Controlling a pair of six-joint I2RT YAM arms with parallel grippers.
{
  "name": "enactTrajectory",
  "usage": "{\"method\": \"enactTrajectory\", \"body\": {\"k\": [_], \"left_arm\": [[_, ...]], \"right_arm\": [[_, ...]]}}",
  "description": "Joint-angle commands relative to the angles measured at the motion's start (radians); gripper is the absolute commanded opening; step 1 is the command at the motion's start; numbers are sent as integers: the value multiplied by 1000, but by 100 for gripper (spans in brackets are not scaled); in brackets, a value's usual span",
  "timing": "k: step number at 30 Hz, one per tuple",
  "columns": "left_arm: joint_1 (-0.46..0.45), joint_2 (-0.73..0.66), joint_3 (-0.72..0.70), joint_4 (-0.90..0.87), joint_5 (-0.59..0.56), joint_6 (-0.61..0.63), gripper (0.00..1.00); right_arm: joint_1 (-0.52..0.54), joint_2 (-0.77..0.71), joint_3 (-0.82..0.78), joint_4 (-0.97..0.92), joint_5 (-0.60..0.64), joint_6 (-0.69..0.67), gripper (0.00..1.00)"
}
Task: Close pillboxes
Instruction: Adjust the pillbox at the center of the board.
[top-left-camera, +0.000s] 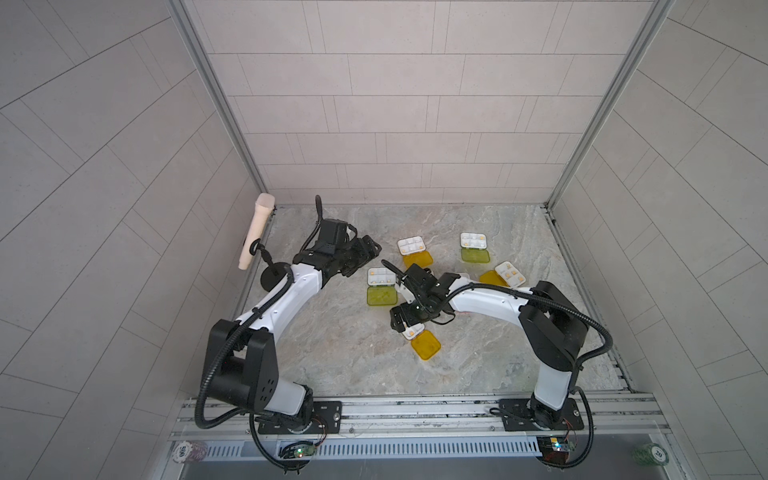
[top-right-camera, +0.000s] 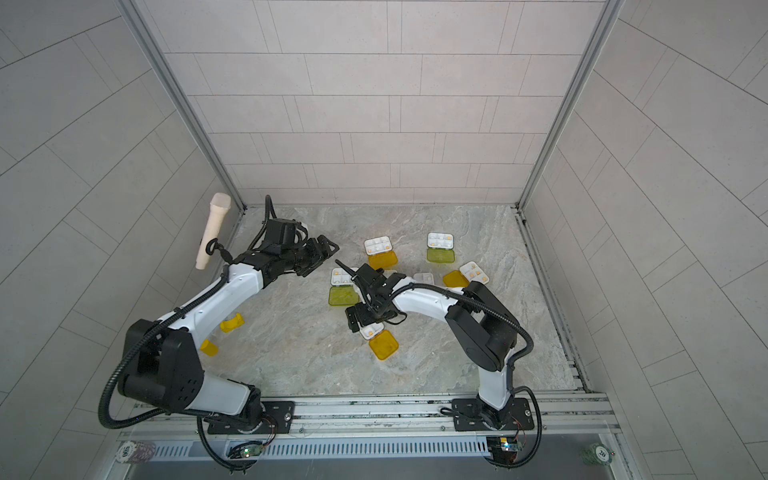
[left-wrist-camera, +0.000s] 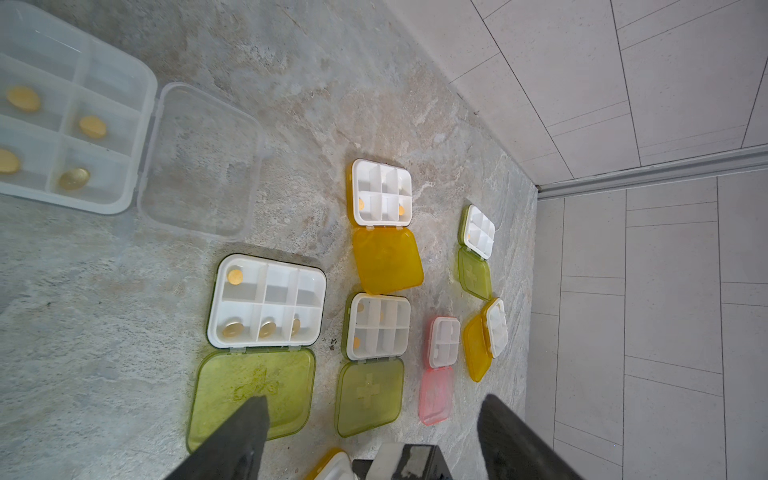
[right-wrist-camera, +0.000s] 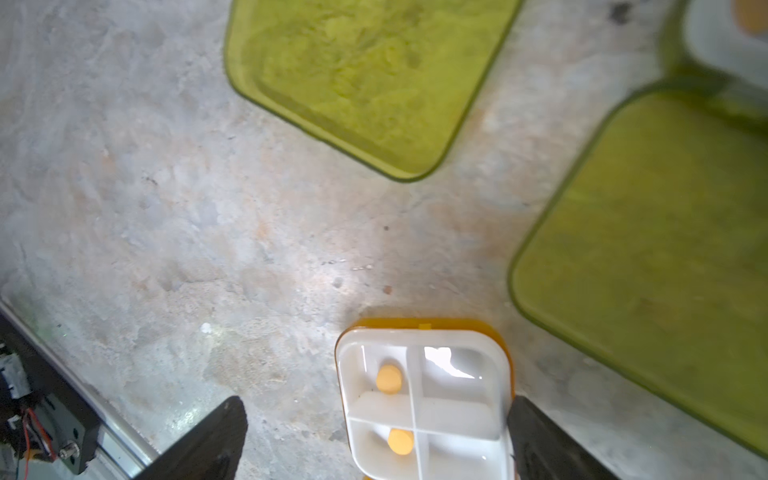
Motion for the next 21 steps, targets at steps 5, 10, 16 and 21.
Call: {"method": "enactTrajectory", "body": {"k": [5, 10, 16, 21], "left_arm": [[15, -12, -9, 14, 2, -18, 84], [23, -17, -11, 17, 4, -21, 84], [32, -21, -14, 20, 7, -21, 83], [33, -21, -10, 10, 0, -14, 83]], "right_arm": [[50, 27, 42, -22, -67, -38, 99], [60, 6, 41, -45, -74, -59, 99], [61, -68, 14, -96, 22, -73, 98], [53, -146, -63, -98, 96, -43, 98]]}}
